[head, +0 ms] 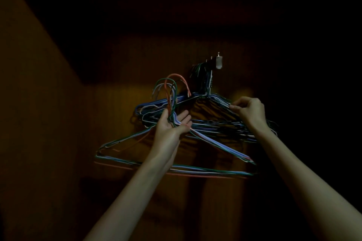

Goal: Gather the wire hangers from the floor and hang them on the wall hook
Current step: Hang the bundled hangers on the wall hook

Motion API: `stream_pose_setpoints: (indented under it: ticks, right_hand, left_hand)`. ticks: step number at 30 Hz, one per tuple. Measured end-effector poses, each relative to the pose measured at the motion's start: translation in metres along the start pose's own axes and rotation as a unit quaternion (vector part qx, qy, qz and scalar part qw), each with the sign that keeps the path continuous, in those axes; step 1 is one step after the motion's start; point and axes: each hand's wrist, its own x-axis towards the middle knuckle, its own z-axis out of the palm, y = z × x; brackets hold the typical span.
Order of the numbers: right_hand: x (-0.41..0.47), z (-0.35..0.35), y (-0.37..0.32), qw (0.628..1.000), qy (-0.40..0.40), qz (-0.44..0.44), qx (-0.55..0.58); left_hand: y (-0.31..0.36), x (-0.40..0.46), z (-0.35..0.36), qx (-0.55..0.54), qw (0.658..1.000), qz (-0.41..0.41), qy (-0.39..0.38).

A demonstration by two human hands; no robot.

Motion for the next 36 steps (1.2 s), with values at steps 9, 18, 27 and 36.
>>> stream_pose_setpoints:
  ticks: [9, 18, 27, 36]
  right_hand:
    - [-0.015, 0.003, 0.006, 0.999, 0.033, -0.013, 0.002]
    - [-0.031, -0.009, 0.006, 0.996, 0.053, -0.042, -0.064]
    - [-0.102, -0.016, -0.031, 0.989, -0.104, -0.102, 0.017]
    - [-0.138, -0.006, -0.038, 0.962, -0.247, -0.117, 0.025]
  left_hand:
    - [-0.001, -0.002, 0.002, 0.000, 1.000, -0.011, -0.001]
    - [0.005, -0.012, 0.000, -0.003, 1.000, -0.018, 0.005]
    - [0.011, -0.037, 0.004, -0.032, 0.999, -0.033, 0.002]
    - [0.020, -0.072, 0.007, -0.005, 0.999, -0.031, -0.014]
